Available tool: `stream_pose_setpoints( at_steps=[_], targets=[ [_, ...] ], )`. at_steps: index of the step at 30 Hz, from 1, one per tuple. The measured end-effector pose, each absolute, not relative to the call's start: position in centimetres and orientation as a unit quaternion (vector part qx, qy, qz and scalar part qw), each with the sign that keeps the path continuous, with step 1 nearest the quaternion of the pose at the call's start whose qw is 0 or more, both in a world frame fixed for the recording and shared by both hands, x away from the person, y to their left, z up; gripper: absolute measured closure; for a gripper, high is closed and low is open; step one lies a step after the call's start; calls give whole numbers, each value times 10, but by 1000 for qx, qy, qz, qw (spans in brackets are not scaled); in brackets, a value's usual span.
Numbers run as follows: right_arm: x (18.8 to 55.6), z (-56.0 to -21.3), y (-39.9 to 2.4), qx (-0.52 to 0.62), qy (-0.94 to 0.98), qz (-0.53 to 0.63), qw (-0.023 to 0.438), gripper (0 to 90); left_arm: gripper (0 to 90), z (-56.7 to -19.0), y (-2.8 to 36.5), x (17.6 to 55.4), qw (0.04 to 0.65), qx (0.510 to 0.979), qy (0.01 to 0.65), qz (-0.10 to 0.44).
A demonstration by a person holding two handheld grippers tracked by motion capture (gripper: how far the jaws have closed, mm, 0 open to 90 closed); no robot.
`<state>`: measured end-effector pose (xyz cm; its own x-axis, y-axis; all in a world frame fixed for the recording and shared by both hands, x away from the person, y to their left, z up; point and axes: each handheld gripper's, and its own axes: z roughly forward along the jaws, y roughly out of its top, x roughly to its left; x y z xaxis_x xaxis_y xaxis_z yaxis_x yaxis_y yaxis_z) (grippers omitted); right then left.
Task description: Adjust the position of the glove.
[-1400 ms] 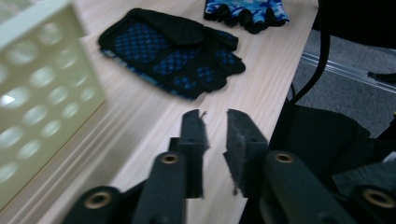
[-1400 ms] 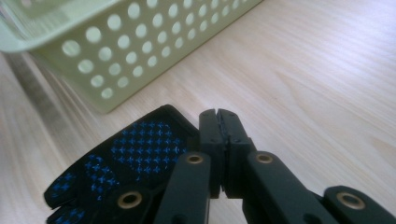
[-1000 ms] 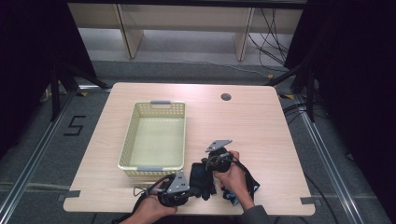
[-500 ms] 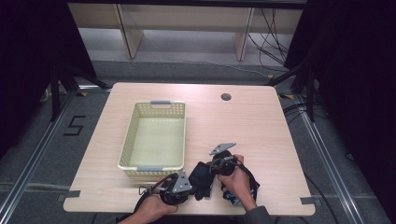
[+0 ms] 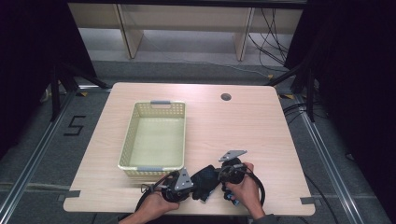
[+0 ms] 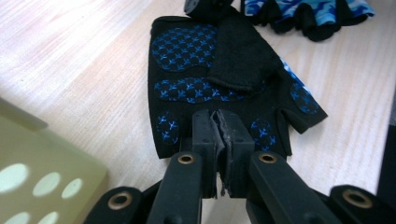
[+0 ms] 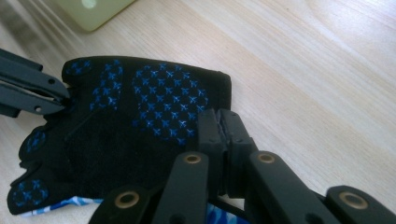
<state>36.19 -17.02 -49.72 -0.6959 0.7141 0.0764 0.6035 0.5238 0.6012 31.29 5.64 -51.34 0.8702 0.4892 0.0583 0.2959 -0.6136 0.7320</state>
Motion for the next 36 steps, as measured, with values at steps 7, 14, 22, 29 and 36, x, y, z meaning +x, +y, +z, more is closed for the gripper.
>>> stream_pose_setpoints(
  at_steps=[7, 14, 22, 29, 36],
  targets=[
    [362, -498, -173, 388, 861, 314, 95, 813, 796, -513, 56, 315, 387, 883, 231, 136],
    [353, -470, -198, 409, 829, 363, 116, 679, 663, -501, 65, 310, 413, 871, 230, 130],
    [330, -463, -258, 469, 791, 362, 155, 589, 509, -491, 83, 295, 441, 857, 245, 109],
    [323, -472, -281, 493, 789, 340, 136, 596, 427, -493, 93, 286, 447, 850, 267, 77],
    [323, -483, -284, 483, 799, 333, 129, 590, 344, -495, 98, 281, 440, 854, 268, 69]
  ],
)
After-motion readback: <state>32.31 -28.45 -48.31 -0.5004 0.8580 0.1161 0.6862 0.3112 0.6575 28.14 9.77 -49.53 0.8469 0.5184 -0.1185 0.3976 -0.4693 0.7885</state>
